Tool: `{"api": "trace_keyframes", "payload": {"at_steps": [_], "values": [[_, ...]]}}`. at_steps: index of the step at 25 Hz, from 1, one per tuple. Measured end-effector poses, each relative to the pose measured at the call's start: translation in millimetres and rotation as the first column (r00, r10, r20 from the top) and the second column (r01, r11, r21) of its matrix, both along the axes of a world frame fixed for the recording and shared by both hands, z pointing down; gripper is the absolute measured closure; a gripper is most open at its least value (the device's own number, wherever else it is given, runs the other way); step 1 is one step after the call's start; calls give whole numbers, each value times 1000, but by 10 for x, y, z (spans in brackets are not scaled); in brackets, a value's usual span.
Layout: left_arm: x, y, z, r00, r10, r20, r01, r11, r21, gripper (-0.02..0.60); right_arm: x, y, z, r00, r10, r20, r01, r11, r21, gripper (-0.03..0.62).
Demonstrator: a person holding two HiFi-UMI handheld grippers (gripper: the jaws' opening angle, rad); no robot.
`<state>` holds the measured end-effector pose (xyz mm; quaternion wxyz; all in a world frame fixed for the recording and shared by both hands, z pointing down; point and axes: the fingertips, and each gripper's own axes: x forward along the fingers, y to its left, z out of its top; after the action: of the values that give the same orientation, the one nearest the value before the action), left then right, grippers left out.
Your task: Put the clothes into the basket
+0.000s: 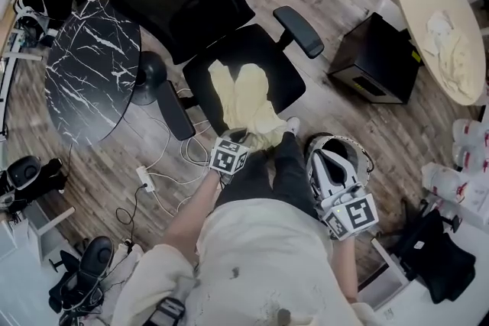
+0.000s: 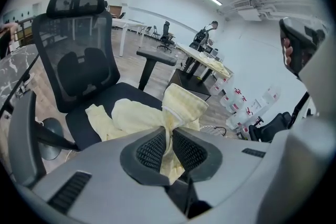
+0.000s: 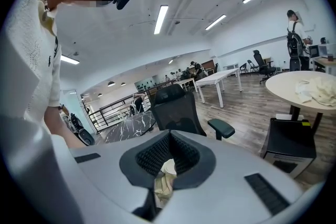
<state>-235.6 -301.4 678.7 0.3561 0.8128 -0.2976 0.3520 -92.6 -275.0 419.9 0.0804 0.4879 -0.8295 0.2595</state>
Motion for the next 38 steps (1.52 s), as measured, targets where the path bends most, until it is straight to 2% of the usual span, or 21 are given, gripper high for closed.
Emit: {"api": "trace_keyframes", "payload": {"at_steps": [10, 18, 29, 38], "values": [[174, -190, -669, 992, -16, -128, 26, 996, 81, 526, 81, 4, -159, 999, 53, -14, -53, 998, 20, 585], [218, -238, -1087, 984, 39, -171, -9, 985, 173, 526, 64, -43, -226, 998, 60, -23, -59, 997, 39, 584], [226, -328, -1848, 952, 5, -308, 77, 964, 255, 526, 84, -10, -385, 996, 83, -14, -82, 995, 64, 585], [210, -348, -2281, 935, 2, -354, 116, 944, 310, 528, 52, 56, -477, 996, 92, -8, -91, 992, 89, 584]]}}
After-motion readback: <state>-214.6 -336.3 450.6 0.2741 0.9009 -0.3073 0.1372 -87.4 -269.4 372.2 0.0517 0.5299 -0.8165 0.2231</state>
